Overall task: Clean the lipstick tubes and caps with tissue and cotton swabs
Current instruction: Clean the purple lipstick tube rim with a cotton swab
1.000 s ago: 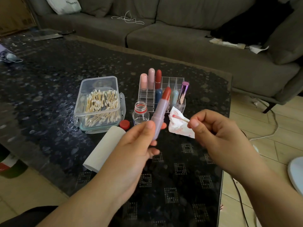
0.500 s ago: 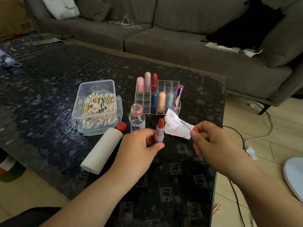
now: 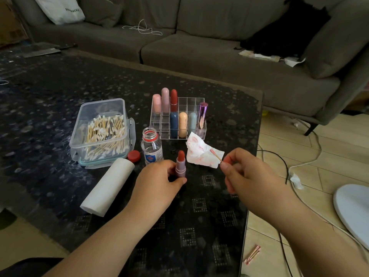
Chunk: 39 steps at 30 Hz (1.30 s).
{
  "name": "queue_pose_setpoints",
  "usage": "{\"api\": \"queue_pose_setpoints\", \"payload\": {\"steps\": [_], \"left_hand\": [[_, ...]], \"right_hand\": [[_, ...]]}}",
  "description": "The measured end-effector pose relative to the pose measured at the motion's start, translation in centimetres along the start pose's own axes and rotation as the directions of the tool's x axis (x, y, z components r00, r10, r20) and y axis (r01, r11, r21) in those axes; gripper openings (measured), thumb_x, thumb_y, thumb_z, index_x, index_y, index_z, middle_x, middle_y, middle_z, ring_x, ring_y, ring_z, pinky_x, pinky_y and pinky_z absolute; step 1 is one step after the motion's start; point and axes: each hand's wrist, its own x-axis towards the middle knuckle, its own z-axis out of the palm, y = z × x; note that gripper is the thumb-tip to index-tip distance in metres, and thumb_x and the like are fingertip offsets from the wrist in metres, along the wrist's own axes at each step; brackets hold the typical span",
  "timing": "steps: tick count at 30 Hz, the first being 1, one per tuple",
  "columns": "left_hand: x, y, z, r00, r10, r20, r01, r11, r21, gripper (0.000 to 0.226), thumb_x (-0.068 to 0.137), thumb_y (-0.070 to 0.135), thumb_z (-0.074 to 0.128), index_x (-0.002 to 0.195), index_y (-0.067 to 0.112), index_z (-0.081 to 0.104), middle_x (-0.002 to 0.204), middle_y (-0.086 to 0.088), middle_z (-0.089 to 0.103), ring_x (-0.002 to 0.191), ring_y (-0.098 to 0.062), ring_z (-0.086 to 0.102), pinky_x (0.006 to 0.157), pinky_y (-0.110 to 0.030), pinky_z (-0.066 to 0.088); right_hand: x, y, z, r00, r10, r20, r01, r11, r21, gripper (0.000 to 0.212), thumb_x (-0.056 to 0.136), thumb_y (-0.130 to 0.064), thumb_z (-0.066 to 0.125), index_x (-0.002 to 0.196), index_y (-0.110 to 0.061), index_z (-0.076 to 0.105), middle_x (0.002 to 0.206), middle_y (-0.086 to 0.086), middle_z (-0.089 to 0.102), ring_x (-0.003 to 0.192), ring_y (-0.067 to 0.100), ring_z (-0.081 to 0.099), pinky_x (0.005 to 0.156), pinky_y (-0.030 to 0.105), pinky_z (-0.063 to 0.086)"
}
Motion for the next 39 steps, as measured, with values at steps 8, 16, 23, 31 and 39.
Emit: {"api": "queue_pose_setpoints", "payload": {"steps": [8,16,23,31,39], "left_hand": [[-0.2,0.0,-0.2,1.000,0.030,-0.008,-0.030,0.999,0.029,0.038,0.079,0.032,0.072,0.115,0.028,0.059,0.097,0.016,0.055,0.093,-0.003,0.051,0.076,-0.015,0.034],[-2.7,-1.7,-2.5,0.982,0.186,-0.034,-0.178,0.968,0.175,0.044,0.080,0.028,0.072,0.118,0.025,0.049,0.106,0.019,0.043,0.100,0.001,0.042,0.083,-0.011,0.030],[-1.8,-3.3,-3.5,0.982,0.148,0.121,-0.178,0.942,0.286,0.037,0.091,0.030,0.057,0.127,0.030,0.049,0.124,0.014,0.049,0.115,-0.003,0.043,0.095,-0.015,0.033],[-2.5,-3.9,-4.6,0.980,0.057,0.189,-0.010,0.971,-0.239,0.020,0.089,0.017,0.062,0.095,0.034,0.055,0.095,0.013,0.069,0.091,0.000,0.064,0.084,-0.020,0.047],[-3.1,-3.0,-5.4,0.939,0.141,0.313,0.061,0.829,-0.556,0.034,0.094,0.009,0.051,0.110,0.037,0.062,0.092,0.017,0.069,0.086,-0.010,0.069,0.084,-0.024,0.052]], "right_hand": [[-0.4,-0.3,-0.2,0.999,-0.039,0.002,0.039,0.999,0.012,0.015,0.098,-0.028,0.047,0.083,-0.027,0.049,0.054,-0.006,0.060,0.046,-0.004,0.050,0.046,0.010,0.038],[-0.9,-0.6,-0.5,0.988,-0.155,-0.010,0.155,0.986,0.067,0.010,0.090,-0.026,0.059,0.080,-0.027,0.057,0.065,-0.013,0.062,0.057,-0.002,0.054,0.057,0.006,0.040],[-1.1,-1.3,0.1,0.975,-0.224,-0.009,0.223,0.965,0.140,0.013,0.085,-0.023,0.065,0.074,-0.028,0.060,0.064,-0.013,0.061,0.058,0.000,0.054,0.055,0.008,0.041],[-1.5,-1.5,1.0,0.934,-0.354,0.049,0.354,0.935,0.017,0.015,0.081,-0.024,0.066,0.069,-0.031,0.060,0.057,-0.009,0.054,0.051,0.004,0.047,0.049,0.010,0.036],[-1.4,-1.1,1.5,0.884,-0.467,0.028,0.468,0.882,-0.049,0.008,0.084,-0.032,0.060,0.076,-0.030,0.064,0.065,-0.006,0.058,0.056,0.009,0.051,0.050,0.012,0.038]]}}
